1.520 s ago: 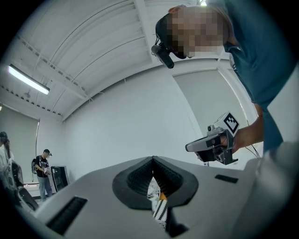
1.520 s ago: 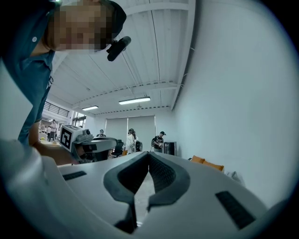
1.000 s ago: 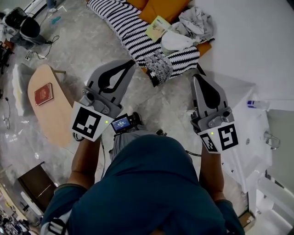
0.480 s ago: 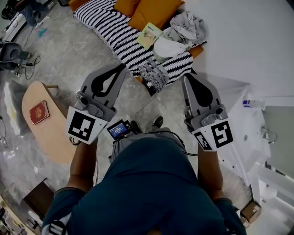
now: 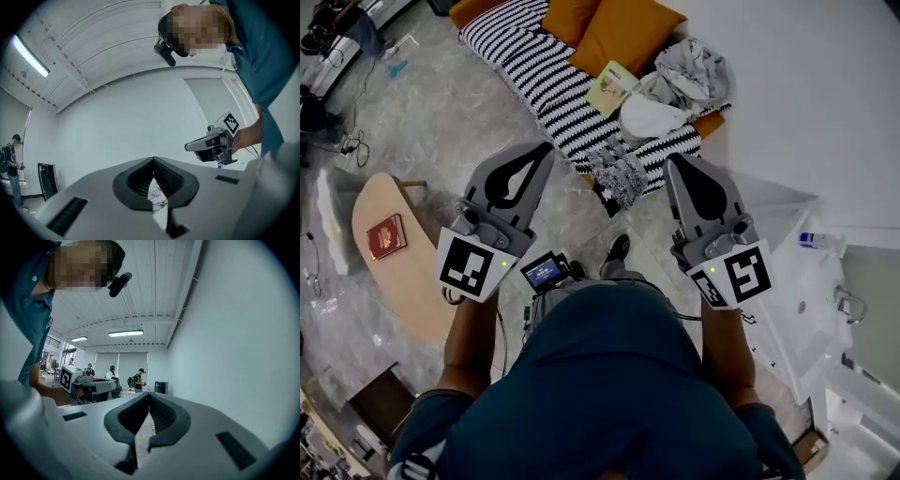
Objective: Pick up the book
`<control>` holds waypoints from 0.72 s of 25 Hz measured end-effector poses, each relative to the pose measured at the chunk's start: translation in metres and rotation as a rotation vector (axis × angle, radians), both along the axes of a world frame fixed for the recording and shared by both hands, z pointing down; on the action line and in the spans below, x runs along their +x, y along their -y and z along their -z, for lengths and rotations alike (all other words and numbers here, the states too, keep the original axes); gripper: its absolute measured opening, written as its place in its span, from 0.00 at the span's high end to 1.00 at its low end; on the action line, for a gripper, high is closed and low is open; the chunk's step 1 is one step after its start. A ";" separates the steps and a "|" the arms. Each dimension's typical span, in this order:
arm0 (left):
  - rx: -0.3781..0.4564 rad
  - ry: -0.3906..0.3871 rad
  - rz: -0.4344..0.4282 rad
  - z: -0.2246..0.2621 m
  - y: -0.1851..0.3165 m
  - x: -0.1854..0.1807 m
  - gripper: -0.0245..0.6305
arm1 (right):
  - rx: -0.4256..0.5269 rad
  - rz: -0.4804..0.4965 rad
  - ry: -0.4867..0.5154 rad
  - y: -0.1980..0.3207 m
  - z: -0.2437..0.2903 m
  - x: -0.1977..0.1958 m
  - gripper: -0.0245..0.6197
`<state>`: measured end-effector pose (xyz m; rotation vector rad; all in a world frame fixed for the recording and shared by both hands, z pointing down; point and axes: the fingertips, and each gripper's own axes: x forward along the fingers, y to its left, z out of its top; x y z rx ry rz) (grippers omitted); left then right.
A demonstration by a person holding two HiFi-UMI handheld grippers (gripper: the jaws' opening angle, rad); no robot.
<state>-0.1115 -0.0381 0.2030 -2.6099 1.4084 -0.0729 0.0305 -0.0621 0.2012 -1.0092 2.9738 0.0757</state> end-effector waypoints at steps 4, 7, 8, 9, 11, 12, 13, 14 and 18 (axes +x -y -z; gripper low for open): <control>0.004 0.019 0.022 0.003 0.030 0.017 0.96 | 0.000 0.028 0.021 0.033 -0.001 0.015 0.94; 0.005 0.035 0.040 0.004 0.048 0.030 0.96 | -0.006 0.048 0.041 0.057 -0.004 0.026 0.94; 0.002 0.042 0.048 0.004 0.052 0.035 0.96 | -0.008 0.058 0.048 0.063 -0.005 0.029 0.94; -0.002 0.049 0.058 0.004 0.056 0.038 0.96 | -0.011 0.069 0.054 0.069 -0.006 0.033 0.94; -0.011 0.067 0.077 0.004 0.063 0.045 0.96 | -0.015 0.090 0.063 0.080 -0.008 0.038 0.94; -0.012 0.077 0.085 0.004 0.068 0.047 0.96 | -0.014 0.097 0.068 0.087 -0.008 0.041 0.94; -0.011 0.081 0.091 0.004 0.073 0.050 0.96 | -0.012 0.102 0.074 0.094 -0.008 0.043 0.94; -0.011 0.082 0.096 0.005 0.078 0.052 0.96 | -0.012 0.105 0.078 0.101 -0.008 0.045 0.94; -0.035 0.087 0.097 -0.001 0.095 0.060 0.96 | -0.035 0.110 0.089 0.121 -0.014 0.049 0.94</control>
